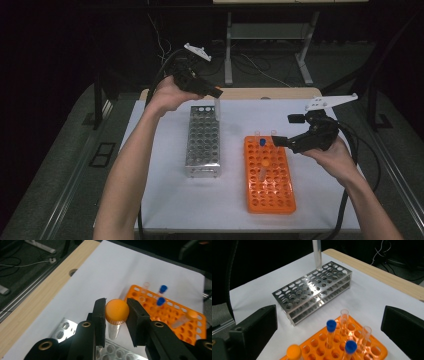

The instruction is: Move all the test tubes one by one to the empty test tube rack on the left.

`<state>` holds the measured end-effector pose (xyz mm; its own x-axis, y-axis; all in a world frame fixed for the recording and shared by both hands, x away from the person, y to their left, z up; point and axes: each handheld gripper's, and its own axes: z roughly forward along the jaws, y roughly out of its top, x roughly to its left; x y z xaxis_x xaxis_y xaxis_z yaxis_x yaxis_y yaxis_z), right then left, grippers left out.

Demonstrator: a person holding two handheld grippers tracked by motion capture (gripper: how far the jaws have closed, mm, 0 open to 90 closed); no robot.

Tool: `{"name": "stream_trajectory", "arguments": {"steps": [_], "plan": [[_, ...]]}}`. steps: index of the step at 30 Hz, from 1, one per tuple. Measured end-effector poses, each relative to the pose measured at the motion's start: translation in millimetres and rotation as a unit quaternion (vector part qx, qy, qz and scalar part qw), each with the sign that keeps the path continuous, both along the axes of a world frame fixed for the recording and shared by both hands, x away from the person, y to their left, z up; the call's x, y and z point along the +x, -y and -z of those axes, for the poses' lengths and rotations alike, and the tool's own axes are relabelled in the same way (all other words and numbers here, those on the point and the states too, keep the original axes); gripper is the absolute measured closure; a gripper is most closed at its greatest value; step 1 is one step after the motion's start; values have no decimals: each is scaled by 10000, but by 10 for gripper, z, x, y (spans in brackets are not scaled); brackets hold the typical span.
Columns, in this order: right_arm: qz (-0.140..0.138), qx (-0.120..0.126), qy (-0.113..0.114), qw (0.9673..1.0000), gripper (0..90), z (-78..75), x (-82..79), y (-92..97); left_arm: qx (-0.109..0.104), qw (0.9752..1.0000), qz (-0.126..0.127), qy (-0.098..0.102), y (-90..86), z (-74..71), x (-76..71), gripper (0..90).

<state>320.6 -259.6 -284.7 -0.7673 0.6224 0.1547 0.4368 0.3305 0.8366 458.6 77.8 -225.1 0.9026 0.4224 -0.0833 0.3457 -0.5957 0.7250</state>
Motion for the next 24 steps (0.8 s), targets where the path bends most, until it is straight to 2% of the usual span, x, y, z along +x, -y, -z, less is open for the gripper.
{"name": "stream_trajectory", "arguments": {"steps": [10, 12, 18, 24], "plan": [[137, 157, -180, 9996, 3, 228, -174, 206, 8, 9991, -412, 40, -39, 125, 352, 694], [175, 160, -227, 9995, 3, 274, -197, 245, -37, 9987, -503, 45, -55, 167, 411, 694], [253, 219, -305, 9990, 3, 368, -249, 349, 42, 9969, -786, 81, -58, 316, 558, 694], [268, 204, -374, 9987, 3, 458, -279, 393, 18, 9961, -879, 68, 18, 475, 673, 694]]}}
